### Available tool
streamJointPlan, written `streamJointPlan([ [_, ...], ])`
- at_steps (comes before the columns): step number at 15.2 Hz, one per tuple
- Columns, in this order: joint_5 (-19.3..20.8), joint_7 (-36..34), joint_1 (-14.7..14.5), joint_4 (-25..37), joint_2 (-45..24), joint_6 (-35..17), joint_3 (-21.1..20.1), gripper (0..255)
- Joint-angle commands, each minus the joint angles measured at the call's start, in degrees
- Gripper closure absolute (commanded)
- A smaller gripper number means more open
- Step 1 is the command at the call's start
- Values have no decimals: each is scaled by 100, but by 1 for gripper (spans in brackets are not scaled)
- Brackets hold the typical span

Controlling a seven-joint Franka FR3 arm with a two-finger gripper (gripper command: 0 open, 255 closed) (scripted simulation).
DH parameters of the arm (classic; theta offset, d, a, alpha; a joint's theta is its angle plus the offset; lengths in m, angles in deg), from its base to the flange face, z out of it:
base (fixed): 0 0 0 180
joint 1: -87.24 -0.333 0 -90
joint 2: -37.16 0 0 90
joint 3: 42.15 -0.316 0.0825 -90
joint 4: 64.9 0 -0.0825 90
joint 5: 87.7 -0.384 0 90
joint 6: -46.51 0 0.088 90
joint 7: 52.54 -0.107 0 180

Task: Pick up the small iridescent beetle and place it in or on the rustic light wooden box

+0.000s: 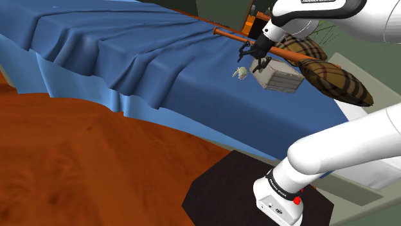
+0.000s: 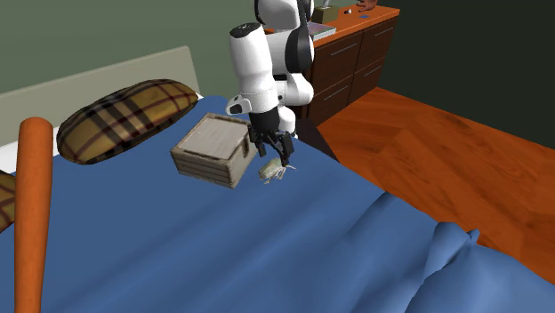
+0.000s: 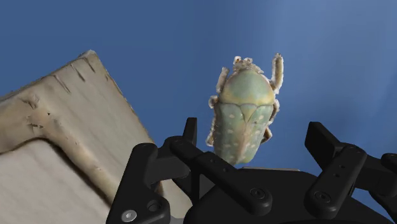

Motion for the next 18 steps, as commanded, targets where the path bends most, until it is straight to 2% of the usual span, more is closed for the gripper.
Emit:
streamJointPlan([
  [1, -19, -5, 4, -108, -47, -157, 2, 0],
  [4, -59, 17, -21, -293, -140, -436, -15, 0],
  [12, -59, 17, -20, -292, -140, -435, -15, 0],
  [13, -59, 17, -20, -292, -140, -435, -15, 255],
  [18, -59, 17, -21, -292, -141, -436, -16, 255],
])
